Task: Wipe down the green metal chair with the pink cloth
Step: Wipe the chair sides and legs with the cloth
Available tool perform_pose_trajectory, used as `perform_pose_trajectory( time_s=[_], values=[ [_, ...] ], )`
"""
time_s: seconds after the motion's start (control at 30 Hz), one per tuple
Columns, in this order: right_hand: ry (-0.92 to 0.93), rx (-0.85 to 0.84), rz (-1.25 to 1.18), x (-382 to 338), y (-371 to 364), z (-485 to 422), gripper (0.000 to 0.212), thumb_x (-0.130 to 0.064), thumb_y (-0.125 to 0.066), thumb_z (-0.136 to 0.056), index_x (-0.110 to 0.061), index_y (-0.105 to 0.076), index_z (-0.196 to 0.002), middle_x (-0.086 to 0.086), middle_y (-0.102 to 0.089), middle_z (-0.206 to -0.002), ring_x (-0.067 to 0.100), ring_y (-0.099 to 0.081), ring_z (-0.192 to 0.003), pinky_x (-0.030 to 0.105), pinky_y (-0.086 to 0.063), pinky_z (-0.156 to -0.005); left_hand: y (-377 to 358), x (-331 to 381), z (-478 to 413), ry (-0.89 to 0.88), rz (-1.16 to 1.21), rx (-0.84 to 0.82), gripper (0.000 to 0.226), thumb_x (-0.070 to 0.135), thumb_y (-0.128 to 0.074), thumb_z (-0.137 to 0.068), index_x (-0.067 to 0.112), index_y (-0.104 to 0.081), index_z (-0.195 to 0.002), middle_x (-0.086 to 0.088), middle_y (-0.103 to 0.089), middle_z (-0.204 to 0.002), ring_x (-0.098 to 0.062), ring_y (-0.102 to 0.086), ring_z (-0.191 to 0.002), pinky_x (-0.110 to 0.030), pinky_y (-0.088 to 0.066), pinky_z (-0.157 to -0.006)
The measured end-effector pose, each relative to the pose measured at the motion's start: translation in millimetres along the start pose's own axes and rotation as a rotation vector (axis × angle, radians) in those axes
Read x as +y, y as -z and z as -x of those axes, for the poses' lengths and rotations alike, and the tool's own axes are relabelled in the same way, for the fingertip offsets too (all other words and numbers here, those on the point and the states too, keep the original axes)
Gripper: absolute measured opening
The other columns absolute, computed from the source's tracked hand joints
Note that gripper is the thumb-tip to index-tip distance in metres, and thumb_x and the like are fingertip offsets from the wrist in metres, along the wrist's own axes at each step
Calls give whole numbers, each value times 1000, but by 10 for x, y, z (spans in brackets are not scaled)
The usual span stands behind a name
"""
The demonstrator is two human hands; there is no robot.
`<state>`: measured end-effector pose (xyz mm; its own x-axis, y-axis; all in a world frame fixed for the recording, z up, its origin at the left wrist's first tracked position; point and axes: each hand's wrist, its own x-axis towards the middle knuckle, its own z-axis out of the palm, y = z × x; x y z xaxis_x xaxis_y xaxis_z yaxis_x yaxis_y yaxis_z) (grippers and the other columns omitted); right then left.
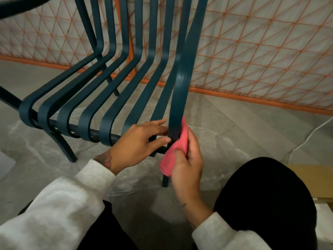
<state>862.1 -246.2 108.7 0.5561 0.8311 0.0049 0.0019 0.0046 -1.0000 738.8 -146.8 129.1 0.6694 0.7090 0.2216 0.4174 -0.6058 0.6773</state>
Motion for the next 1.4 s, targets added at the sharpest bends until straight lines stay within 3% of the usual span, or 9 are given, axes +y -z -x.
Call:
perform_pose_trajectory(
  time_s=[0.23, 0.43, 0.6, 0.7, 0.93, 1.03, 1.13, 1.27, 1.4],
  values=[
    [-225, -46, 114, 163, -71, 6, 73, 4, -41, -93, -55, -46, -135, -13, -60, -130, 11, -55, -121, 42, -48, -103, -13, 69, 5, -5, -27, 29, 27, 28, -64, -95, 19, -72, -119, 10, -67, -127, -1, -50, -132, -36, -47, -106],
    [-23, 27, 75, 31, -54, -17, 74, 4, -46, -92, -58, -47, -132, -18, -55, -123, -1, -56, -113, 10, -46, -84, 18, 91, -15, 13, -27, 8, 30, 33, -63, -94, 19, -72, -120, 9, -66, -129, 0, -50, -131, -36, -47, -106],
    [-133, 7, 141, 122, -91, -14, 77, 4, -44, -93, -67, -43, -122, -15, -60, -124, 5, -58, -112, 31, -53, -94, 116, 132, -59, 51, -43, -64, 31, 37, -64, -93, 23, -72, -119, 12, -65, -130, 3, -52, -128, -36, -48, -105],
    [-135, 24, 69, -92, -59, -62, 71, 2, -44, -95, -66, -53, -113, -26, -65, -115, -6, -61, -101, 15, -54, -82, 152, 229, -67, 79, 78, -26, 29, 32, -69, -89, 26, -72, -117, 21, -69, -119, 3, -61, -114, -30, -51, -99],
    [198, -6, -118, -786, 72, -77, 63, 18, -43, -89, -33, -58, -125, -22, -68, -85, -9, -59, -64, 5, -44, -54, 437, 613, -281, 114, 502, 298, 46, 31, -83, -73, 13, -72, -114, 0, -76, -107, -17, -71, -104, -30, -56, -91],
    [333, -18, -91, -922, 102, -185, 62, 16, -47, -89, -33, -57, -125, -32, -65, -103, -8, -64, -90, 6, -48, -67, 559, 764, -414, 163, 526, 330, 33, 28, -75, -71, 16, -77, -102, 0, -78, -97, -15, -73, -94, -27, -59, -83],
    [638, 52, 52, -980, 122, -378, 53, 10, -49, -85, -19, -63, -128, -7, -61, -128, 12, -58, -118, 14, -47, -90, 594, 804, -500, 288, 664, 309, 24, 31, -73, -74, 16, -80, -92, -4, -77, -92, -18, -73, -87, -28, -59, -74],
    [1060, 2, 416, -961, 166, -605, 35, 0, -52, -89, -14, -74, -112, 1, -63, -127, 21, -50, -98, 24, -43, -82, 622, 821, -553, 406, 873, 230, 32, 30, -55, -97, 5, -76, -101, -17, -74, -99, -29, -70, -94, -33, -56, -74],
    [1089, -138, 443, -1056, 187, -775, 34, -1, -50, -89, -16, -78, -102, -7, -63, -128, 21, -48, -93, 28, -43, -78, 672, 820, -613, 506, 1064, 220, 52, 47, -47, -97, 3, -74, -107, -21, -72, -101, -26, -68, -84, -32, -57, -66]
  ],
)
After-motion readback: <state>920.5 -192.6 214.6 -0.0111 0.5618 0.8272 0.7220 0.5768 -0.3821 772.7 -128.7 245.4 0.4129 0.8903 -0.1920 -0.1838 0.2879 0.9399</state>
